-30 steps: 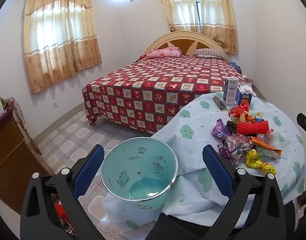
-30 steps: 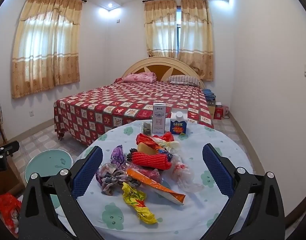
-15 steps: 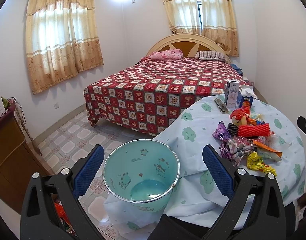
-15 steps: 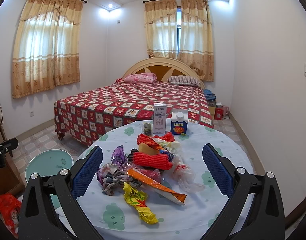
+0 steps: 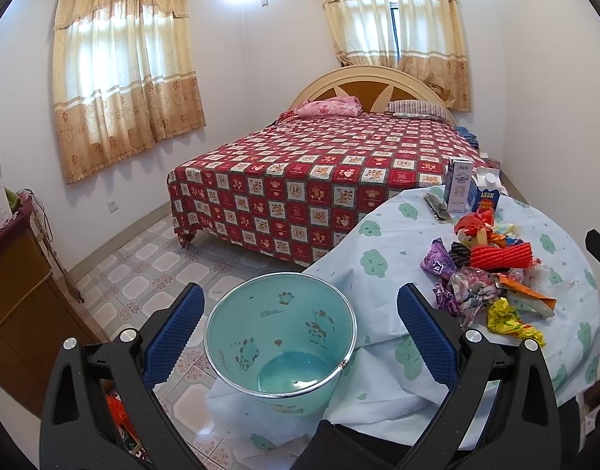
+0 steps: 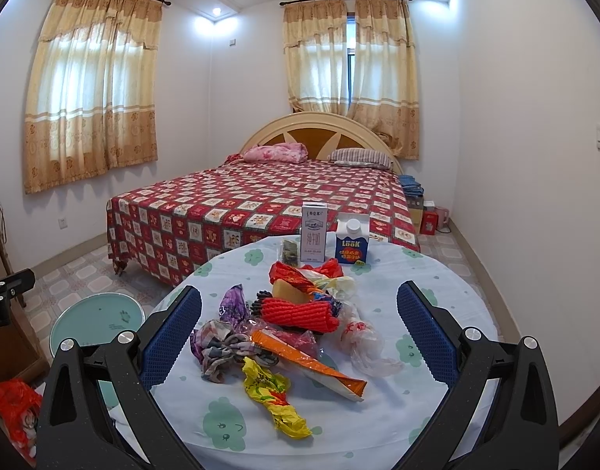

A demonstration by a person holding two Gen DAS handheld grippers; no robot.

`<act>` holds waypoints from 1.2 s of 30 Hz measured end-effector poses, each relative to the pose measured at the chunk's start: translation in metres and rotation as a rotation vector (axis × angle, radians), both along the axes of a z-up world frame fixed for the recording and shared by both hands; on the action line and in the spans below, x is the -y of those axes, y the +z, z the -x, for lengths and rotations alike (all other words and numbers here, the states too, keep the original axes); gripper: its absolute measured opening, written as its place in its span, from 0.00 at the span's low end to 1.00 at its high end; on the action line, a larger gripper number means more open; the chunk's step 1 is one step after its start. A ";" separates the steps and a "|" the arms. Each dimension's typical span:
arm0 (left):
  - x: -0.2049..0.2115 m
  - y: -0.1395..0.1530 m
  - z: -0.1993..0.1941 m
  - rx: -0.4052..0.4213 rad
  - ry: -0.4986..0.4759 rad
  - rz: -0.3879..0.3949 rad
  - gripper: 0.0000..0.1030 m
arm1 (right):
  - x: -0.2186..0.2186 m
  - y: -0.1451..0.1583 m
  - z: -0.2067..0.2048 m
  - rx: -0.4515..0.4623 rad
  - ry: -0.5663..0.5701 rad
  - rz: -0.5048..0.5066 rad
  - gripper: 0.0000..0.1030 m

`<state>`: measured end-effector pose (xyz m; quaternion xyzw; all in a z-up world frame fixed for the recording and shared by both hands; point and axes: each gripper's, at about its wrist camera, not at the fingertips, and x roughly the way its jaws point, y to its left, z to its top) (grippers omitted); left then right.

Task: Collect trash

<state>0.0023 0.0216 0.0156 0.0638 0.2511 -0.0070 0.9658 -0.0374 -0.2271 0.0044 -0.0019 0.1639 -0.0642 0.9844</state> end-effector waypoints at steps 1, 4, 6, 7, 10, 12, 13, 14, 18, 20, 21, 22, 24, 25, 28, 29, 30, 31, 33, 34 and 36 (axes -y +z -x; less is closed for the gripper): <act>-0.001 0.000 0.001 0.000 0.002 0.001 0.94 | 0.000 0.000 0.000 0.000 0.001 -0.001 0.95; -0.004 0.000 0.001 -0.001 0.002 -0.001 0.94 | 0.000 0.000 0.000 0.000 0.000 0.001 0.95; -0.003 0.000 0.001 0.000 0.002 0.001 0.94 | 0.000 0.000 -0.001 0.000 0.001 -0.001 0.95; -0.002 -0.001 0.001 0.000 0.002 0.000 0.94 | 0.000 -0.001 -0.001 0.000 0.001 0.000 0.95; -0.002 0.000 0.001 -0.001 0.002 0.001 0.94 | 0.000 -0.001 -0.001 0.000 0.001 -0.001 0.95; -0.003 -0.002 0.001 0.002 0.004 -0.002 0.94 | 0.000 -0.001 -0.001 0.000 0.001 0.000 0.95; -0.004 -0.001 0.001 0.002 0.004 -0.001 0.94 | 0.000 -0.001 -0.001 0.001 0.000 0.000 0.95; -0.003 -0.003 0.001 0.001 0.006 0.000 0.94 | 0.000 -0.002 -0.001 0.001 0.001 0.000 0.95; -0.004 -0.003 0.001 -0.001 0.006 -0.001 0.94 | 0.000 -0.002 -0.002 0.000 0.001 0.000 0.95; -0.003 -0.003 0.001 0.001 0.006 -0.003 0.94 | 0.000 -0.002 -0.002 -0.001 0.001 0.000 0.95; -0.004 -0.003 0.001 0.000 0.005 -0.004 0.94 | 0.000 -0.002 -0.002 -0.001 0.001 0.001 0.95; -0.003 -0.003 0.001 0.001 0.005 -0.001 0.94 | 0.000 -0.002 -0.002 0.000 0.001 0.000 0.95; -0.004 -0.003 0.001 0.001 0.005 -0.002 0.94 | 0.000 -0.002 -0.003 0.000 0.001 0.000 0.95; -0.003 -0.003 0.001 0.001 0.005 -0.002 0.94 | 0.000 -0.003 -0.003 -0.001 0.001 0.001 0.95; -0.005 -0.003 0.002 -0.001 0.006 -0.002 0.94 | 0.000 -0.003 -0.003 -0.002 0.001 -0.002 0.95; -0.004 -0.003 0.001 0.000 0.006 -0.001 0.94 | 0.000 -0.003 -0.003 -0.002 0.001 -0.002 0.95; -0.003 -0.006 0.001 -0.001 0.007 -0.001 0.94 | 0.000 -0.003 -0.004 -0.001 0.000 -0.001 0.95; -0.003 -0.006 0.001 0.000 0.008 -0.002 0.94 | 0.000 -0.003 -0.004 -0.001 0.001 0.000 0.95; -0.004 -0.007 0.001 0.001 0.009 -0.002 0.94 | 0.000 -0.003 -0.004 -0.002 0.000 -0.001 0.95; -0.005 -0.007 0.001 0.000 0.010 -0.001 0.94 | 0.000 -0.003 -0.004 -0.003 0.000 -0.001 0.95; -0.005 -0.007 0.001 0.000 0.011 -0.002 0.94 | 0.000 -0.004 -0.004 -0.003 0.000 -0.001 0.95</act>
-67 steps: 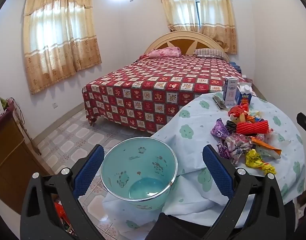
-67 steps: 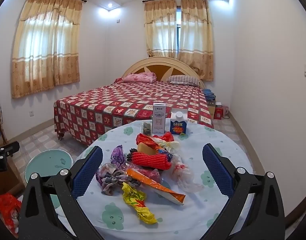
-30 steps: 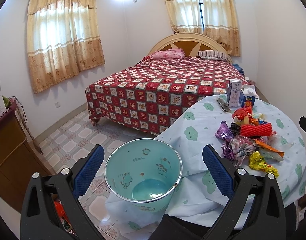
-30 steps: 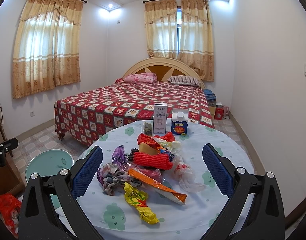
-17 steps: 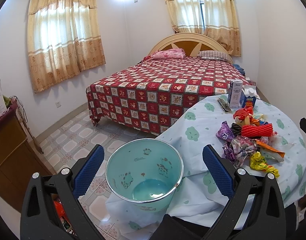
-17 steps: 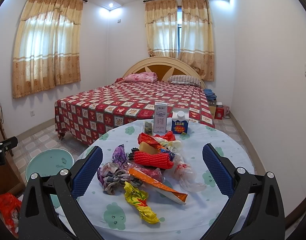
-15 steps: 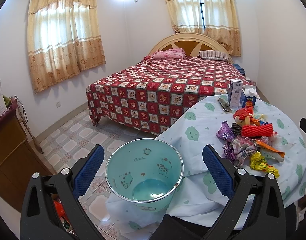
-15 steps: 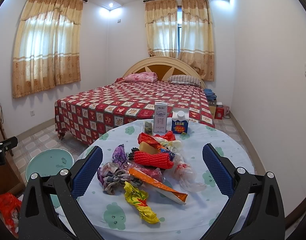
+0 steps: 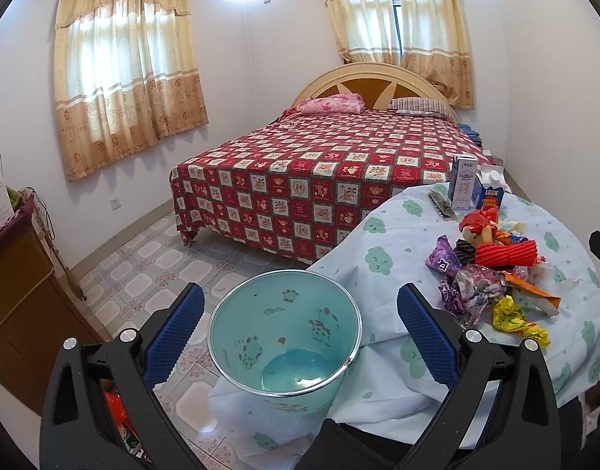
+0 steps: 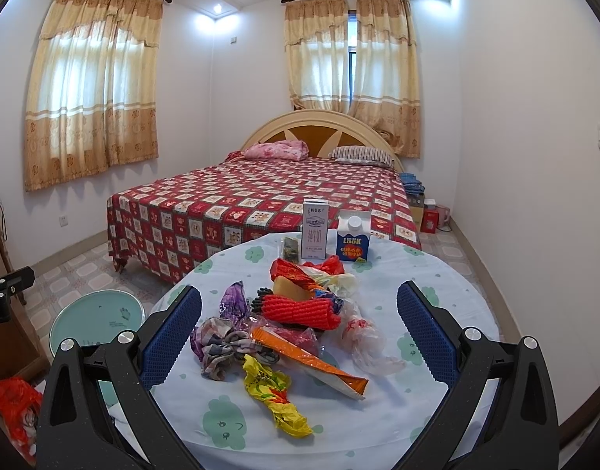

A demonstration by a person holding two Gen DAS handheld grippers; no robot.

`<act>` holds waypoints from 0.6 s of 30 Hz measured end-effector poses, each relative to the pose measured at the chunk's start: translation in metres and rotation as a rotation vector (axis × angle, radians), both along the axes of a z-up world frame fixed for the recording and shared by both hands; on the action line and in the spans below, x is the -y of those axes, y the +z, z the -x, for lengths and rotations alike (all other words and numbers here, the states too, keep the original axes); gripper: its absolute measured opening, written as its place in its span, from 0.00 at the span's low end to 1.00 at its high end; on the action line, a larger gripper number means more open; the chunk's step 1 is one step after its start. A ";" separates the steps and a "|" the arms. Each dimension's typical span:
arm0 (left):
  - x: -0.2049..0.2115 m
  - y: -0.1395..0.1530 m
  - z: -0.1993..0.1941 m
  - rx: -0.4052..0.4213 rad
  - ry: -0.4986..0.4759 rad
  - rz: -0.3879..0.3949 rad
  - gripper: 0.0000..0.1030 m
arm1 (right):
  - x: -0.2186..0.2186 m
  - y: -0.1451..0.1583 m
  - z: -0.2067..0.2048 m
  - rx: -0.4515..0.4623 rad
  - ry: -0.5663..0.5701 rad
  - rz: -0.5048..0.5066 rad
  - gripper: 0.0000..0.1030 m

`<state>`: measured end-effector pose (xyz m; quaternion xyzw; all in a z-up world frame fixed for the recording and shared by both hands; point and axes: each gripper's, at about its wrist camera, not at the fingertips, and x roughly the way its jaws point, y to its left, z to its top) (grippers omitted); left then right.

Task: Collect trash

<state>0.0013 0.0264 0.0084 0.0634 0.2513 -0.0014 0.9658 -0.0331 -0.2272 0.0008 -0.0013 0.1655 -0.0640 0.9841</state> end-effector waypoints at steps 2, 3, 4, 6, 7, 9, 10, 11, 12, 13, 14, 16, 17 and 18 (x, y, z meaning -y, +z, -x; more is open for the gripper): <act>-0.002 -0.001 0.000 -0.001 0.001 0.001 0.94 | 0.000 0.000 0.000 0.001 0.000 0.000 0.95; -0.002 -0.001 0.001 0.000 0.001 0.001 0.94 | 0.000 0.000 0.000 0.001 0.000 0.000 0.95; -0.002 -0.001 0.001 0.000 0.001 0.000 0.94 | 0.001 0.000 -0.001 0.000 0.000 0.000 0.95; -0.003 -0.001 0.001 -0.002 0.000 0.001 0.94 | 0.001 0.000 -0.001 0.000 0.000 0.000 0.95; -0.002 0.000 0.000 -0.002 0.000 0.000 0.94 | 0.001 0.000 -0.001 0.000 -0.002 0.000 0.95; -0.002 0.000 0.000 -0.002 0.000 0.000 0.94 | -0.001 -0.001 0.000 -0.003 -0.003 -0.003 0.95; -0.003 -0.002 0.000 -0.004 0.001 0.001 0.94 | -0.001 -0.001 0.000 -0.003 -0.004 -0.003 0.95; -0.004 -0.003 0.000 -0.006 0.003 0.000 0.94 | -0.002 -0.001 0.001 -0.005 -0.006 -0.004 0.95; -0.005 -0.003 0.000 -0.007 0.005 -0.001 0.94 | -0.003 0.001 0.001 -0.006 -0.008 -0.006 0.95; -0.007 -0.004 0.001 -0.009 0.006 -0.001 0.94 | 0.001 0.000 0.003 -0.007 -0.009 -0.006 0.95; -0.007 -0.006 0.001 -0.012 0.006 -0.002 0.94 | 0.001 -0.004 0.001 -0.008 -0.013 -0.006 0.95; -0.005 -0.008 -0.002 -0.017 0.009 -0.005 0.94 | 0.001 -0.007 0.000 -0.007 -0.028 -0.004 0.95; -0.004 -0.010 -0.003 -0.024 0.010 -0.007 0.94 | 0.003 -0.014 -0.006 -0.009 -0.035 -0.003 0.95; -0.003 -0.011 -0.006 -0.033 0.011 -0.008 0.94 | 0.006 -0.017 -0.008 -0.012 -0.045 -0.003 0.95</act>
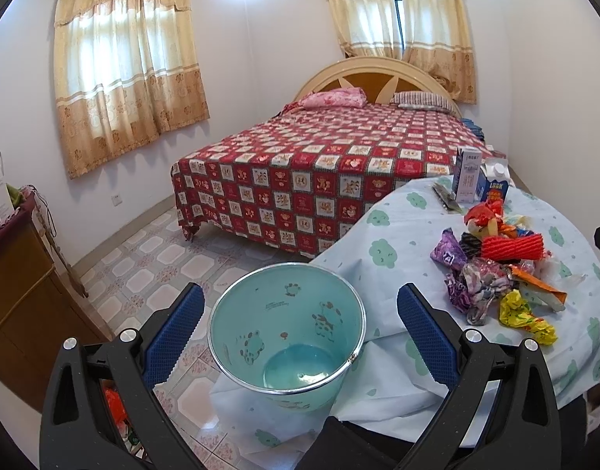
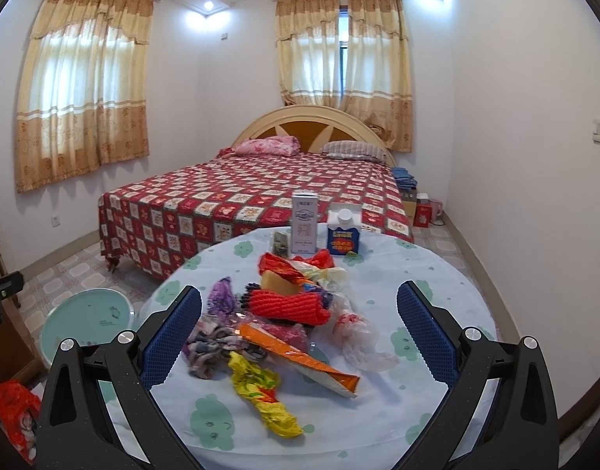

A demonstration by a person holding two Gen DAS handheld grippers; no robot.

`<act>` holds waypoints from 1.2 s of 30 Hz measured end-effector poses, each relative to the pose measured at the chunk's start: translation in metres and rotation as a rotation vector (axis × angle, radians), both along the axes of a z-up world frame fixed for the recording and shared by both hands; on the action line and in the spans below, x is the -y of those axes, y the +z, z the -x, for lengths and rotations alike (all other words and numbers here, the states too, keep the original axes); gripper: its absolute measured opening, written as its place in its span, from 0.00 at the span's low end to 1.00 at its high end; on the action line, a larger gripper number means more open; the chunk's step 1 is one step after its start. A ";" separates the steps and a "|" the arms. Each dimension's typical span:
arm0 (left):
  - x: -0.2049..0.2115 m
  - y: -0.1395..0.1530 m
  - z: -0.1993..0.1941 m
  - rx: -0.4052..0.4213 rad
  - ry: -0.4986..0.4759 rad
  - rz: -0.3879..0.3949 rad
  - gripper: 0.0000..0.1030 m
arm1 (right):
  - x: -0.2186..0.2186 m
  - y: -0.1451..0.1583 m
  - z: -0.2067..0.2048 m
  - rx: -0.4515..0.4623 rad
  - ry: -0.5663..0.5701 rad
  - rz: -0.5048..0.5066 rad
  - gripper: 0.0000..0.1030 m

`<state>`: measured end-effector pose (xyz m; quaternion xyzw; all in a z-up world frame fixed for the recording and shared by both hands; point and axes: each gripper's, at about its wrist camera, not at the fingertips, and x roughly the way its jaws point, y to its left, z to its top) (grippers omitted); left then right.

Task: Collect trash
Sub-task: 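Grasp the clear plastic bag with the right tool while the left tool approaches the plaid rag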

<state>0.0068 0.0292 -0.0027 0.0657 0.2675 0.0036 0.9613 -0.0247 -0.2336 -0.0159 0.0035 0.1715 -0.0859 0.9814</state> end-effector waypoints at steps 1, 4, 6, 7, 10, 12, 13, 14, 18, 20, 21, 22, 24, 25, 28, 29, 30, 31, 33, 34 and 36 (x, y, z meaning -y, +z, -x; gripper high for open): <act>0.000 -0.003 -0.001 -0.005 0.001 0.000 0.94 | 0.003 -0.003 0.000 0.002 -0.010 -0.002 0.95; 0.004 -0.012 -0.007 -0.030 0.001 -0.001 0.94 | 0.020 -0.010 -0.002 -0.006 -0.045 -0.014 0.95; 0.009 -0.020 -0.011 -0.045 -0.002 0.000 0.94 | 0.034 -0.019 -0.004 -0.021 -0.072 -0.031 0.95; 0.012 -0.023 -0.013 -0.054 -0.008 -0.001 0.94 | 0.039 -0.023 -0.005 -0.032 -0.083 -0.033 0.95; 0.027 -0.034 -0.017 -0.072 -0.036 -0.015 0.94 | 0.057 -0.037 -0.007 -0.070 -0.106 -0.050 0.95; 0.041 -0.043 -0.020 -0.078 -0.061 -0.028 0.94 | 0.067 -0.048 -0.007 -0.092 -0.122 -0.042 0.94; 0.050 -0.048 -0.022 -0.082 -0.073 -0.038 0.94 | 0.070 -0.052 -0.007 -0.103 -0.128 -0.038 0.94; 0.058 -0.051 -0.025 -0.086 -0.085 -0.043 0.94 | 0.075 -0.058 -0.006 -0.119 -0.134 -0.038 0.94; 0.091 -0.069 -0.038 -0.112 -0.129 -0.059 0.94 | 0.084 -0.073 -0.009 -0.134 -0.139 -0.030 0.94; 0.106 -0.077 -0.044 -0.125 -0.140 -0.061 0.94 | 0.086 -0.078 -0.010 -0.139 -0.120 -0.031 0.92; 0.112 -0.080 -0.046 -0.132 -0.147 -0.053 0.94 | 0.086 -0.080 -0.009 -0.140 -0.114 -0.025 0.91; 0.118 -0.084 -0.048 -0.137 -0.149 -0.050 0.94 | 0.085 -0.082 -0.010 -0.142 -0.103 -0.029 0.90; 0.125 -0.089 -0.051 -0.142 -0.142 -0.053 0.94 | 0.087 -0.088 -0.014 -0.162 -0.073 -0.050 0.87; 0.128 -0.093 -0.051 -0.146 -0.140 -0.056 0.94 | 0.087 -0.093 -0.018 -0.177 -0.058 -0.058 0.86; 0.130 -0.101 -0.051 -0.160 -0.135 -0.068 0.94 | 0.083 -0.102 -0.026 -0.211 -0.017 -0.063 0.78; 0.130 -0.104 -0.050 -0.165 -0.136 -0.072 0.94 | 0.082 -0.103 -0.029 -0.221 -0.003 -0.064 0.77; 0.129 -0.106 -0.048 -0.167 -0.135 -0.079 0.94 | 0.079 -0.105 -0.033 -0.237 0.020 -0.067 0.77; 0.128 -0.106 -0.048 -0.170 -0.135 -0.085 0.94 | 0.077 -0.106 -0.035 -0.245 0.030 -0.062 0.77; 0.125 -0.107 -0.049 -0.183 -0.132 -0.082 0.94 | 0.073 -0.106 -0.039 -0.249 0.048 -0.049 0.76; 0.124 -0.107 -0.050 -0.187 -0.129 -0.076 0.94 | 0.071 -0.106 -0.042 -0.256 0.060 -0.050 0.74; 0.122 -0.107 -0.050 -0.190 -0.128 -0.073 0.94 | 0.069 -0.109 -0.047 -0.287 0.088 -0.051 0.64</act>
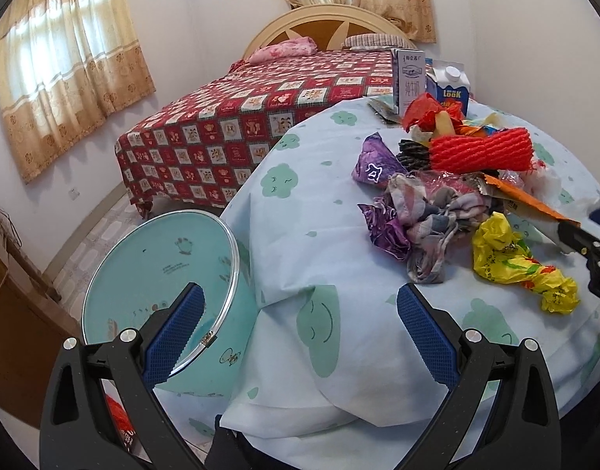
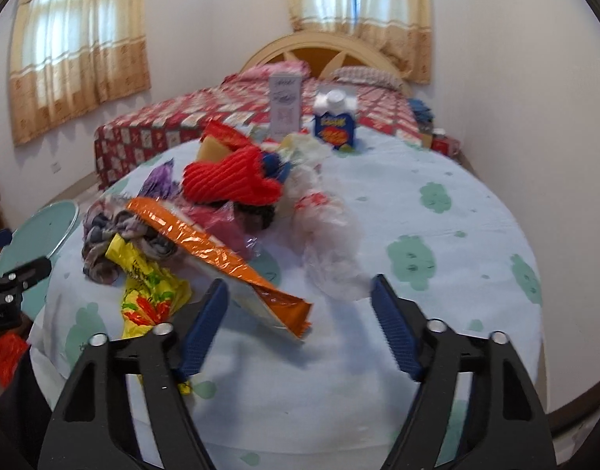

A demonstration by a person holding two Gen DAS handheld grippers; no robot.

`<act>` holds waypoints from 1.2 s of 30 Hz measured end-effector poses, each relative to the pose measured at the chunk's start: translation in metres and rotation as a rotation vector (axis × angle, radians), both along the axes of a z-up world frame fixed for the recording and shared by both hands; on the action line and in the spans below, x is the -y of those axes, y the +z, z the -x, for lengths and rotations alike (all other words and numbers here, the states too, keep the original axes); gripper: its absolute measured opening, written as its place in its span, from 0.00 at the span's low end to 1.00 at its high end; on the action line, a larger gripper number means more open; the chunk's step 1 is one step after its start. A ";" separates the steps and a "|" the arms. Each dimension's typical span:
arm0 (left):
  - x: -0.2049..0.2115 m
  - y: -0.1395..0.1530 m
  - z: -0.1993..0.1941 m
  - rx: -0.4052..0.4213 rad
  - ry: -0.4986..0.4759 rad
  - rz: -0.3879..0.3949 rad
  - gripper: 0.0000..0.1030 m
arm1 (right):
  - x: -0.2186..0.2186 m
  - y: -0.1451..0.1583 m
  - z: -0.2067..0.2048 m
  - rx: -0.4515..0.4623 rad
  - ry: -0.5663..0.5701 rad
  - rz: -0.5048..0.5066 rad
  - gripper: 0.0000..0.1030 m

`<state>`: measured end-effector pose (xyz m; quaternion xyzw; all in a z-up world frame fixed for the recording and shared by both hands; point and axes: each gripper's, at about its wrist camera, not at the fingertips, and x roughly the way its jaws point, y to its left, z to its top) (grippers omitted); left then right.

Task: Collect trash
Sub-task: 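Grasp the clear plastic bag with the right tool while the left tool approaches the plaid rag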

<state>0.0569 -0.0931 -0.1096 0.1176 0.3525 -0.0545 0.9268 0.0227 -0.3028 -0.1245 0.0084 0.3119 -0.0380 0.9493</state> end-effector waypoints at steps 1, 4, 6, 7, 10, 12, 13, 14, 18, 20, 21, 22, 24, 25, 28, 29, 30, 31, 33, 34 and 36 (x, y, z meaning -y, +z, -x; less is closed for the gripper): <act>0.001 0.000 0.000 0.000 -0.003 -0.002 0.94 | 0.000 -0.002 -0.002 -0.012 0.013 0.000 0.60; -0.001 0.000 0.000 0.000 -0.006 0.002 0.94 | 0.001 -0.005 -0.007 -0.039 0.045 -0.014 0.40; 0.001 0.000 -0.001 -0.002 -0.009 0.002 0.94 | 0.000 -0.006 -0.006 -0.052 0.075 -0.022 0.22; 0.001 0.000 -0.001 -0.003 -0.008 0.001 0.94 | 0.000 -0.005 -0.005 -0.051 0.093 -0.029 0.19; 0.002 0.000 -0.002 -0.007 -0.006 0.007 0.94 | -0.003 -0.004 -0.002 -0.048 0.121 -0.040 0.09; 0.003 0.002 -0.002 -0.004 -0.005 0.008 0.94 | -0.003 -0.002 0.000 -0.037 0.141 -0.058 0.07; 0.004 0.002 -0.003 -0.004 -0.005 0.008 0.94 | -0.004 -0.001 0.001 -0.032 0.146 -0.064 0.07; 0.005 0.003 -0.003 -0.003 -0.004 0.007 0.94 | -0.004 0.000 0.003 -0.028 0.149 -0.070 0.06; 0.007 0.005 -0.004 -0.001 -0.008 0.010 0.94 | -0.003 0.005 0.007 -0.008 0.134 -0.092 0.06; 0.009 0.006 -0.003 0.000 -0.010 0.010 0.94 | 0.000 0.006 0.007 -0.005 0.124 -0.087 0.06; 0.009 0.005 -0.002 -0.001 -0.011 0.009 0.94 | 0.001 0.004 0.006 -0.022 0.124 -0.088 0.06; 0.010 0.005 -0.002 -0.003 -0.012 0.008 0.94 | 0.004 0.001 0.006 -0.036 0.120 -0.090 0.07; 0.009 0.004 -0.002 -0.007 -0.011 0.011 0.94 | 0.012 0.001 0.009 -0.036 0.101 -0.113 0.33; 0.008 0.004 -0.002 -0.007 -0.009 0.012 0.94 | 0.016 0.002 0.012 -0.034 0.095 -0.130 0.42; 0.006 0.004 -0.005 -0.007 0.001 0.019 0.94 | 0.022 0.011 0.021 -0.004 0.081 -0.137 0.47; 0.006 0.004 -0.008 -0.008 0.007 0.020 0.94 | 0.023 0.018 0.023 0.013 0.080 -0.144 0.47; 0.005 0.004 -0.009 -0.008 0.011 0.022 0.94 | 0.024 0.022 0.023 0.024 0.075 -0.150 0.47; 0.005 0.004 -0.012 -0.009 0.019 0.028 0.94 | 0.026 0.027 0.021 0.034 0.066 -0.157 0.47; 0.004 0.006 -0.014 -0.009 0.025 0.039 0.94 | 0.031 0.037 0.015 0.053 0.051 -0.182 0.47; 0.005 0.007 -0.016 -0.005 0.027 0.044 0.94 | 0.035 0.041 0.010 0.062 0.038 -0.196 0.47; 0.006 0.010 -0.016 0.001 0.023 0.048 0.94 | 0.042 0.047 0.001 0.073 0.015 -0.219 0.45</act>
